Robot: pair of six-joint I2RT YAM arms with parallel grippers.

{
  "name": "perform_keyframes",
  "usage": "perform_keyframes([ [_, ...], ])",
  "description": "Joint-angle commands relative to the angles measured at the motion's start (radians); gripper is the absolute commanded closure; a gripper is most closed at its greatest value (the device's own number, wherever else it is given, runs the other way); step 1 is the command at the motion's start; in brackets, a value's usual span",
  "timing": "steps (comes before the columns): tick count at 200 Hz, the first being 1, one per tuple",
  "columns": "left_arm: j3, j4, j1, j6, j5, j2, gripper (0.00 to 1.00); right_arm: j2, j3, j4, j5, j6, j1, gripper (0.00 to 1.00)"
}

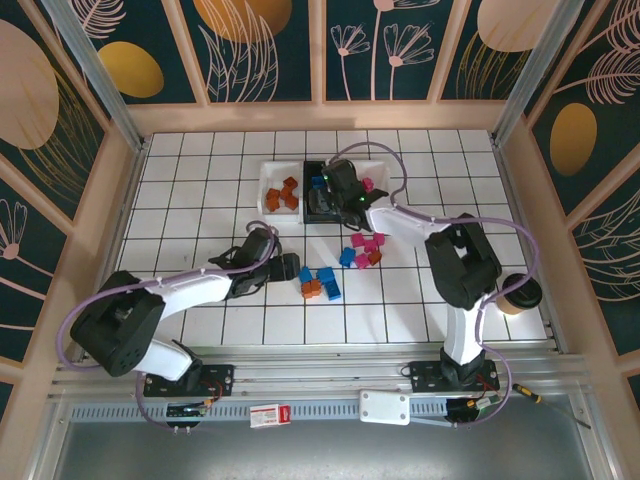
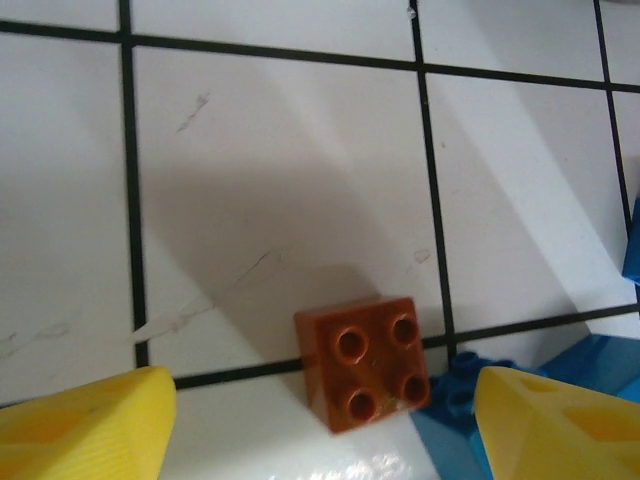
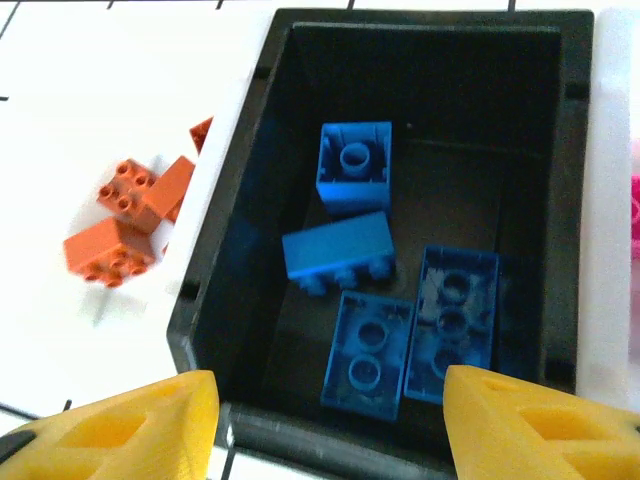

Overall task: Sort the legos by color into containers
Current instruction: Pick up the lego from the center of the table.

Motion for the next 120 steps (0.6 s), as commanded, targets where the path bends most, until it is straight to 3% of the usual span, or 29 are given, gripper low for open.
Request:
perform_keyframes([
  [1,0.062,0.039,-0.007,-0.007,-0.033,0.050,0.26,-0.100,-0.080,0.069,0.020,0.016,0.020,0.38],
  [30,0.092,0.029,-0.007,-0.027,-0.048,0.104,0.36,-0.191,-0.176,0.092,0.031,0.024,0.025,0.38],
  [83,0.052,-0.027,-0.034,-0.028,-0.068,0.152,0.39,-0.331,-0.309,0.122,0.059,0.038,0.025,0.38],
  [120,-0.013,-0.048,-0.037,-0.048,-0.109,0.122,0.58,-0.371,-0.361,0.133,0.071,0.048,0.024,0.38],
])
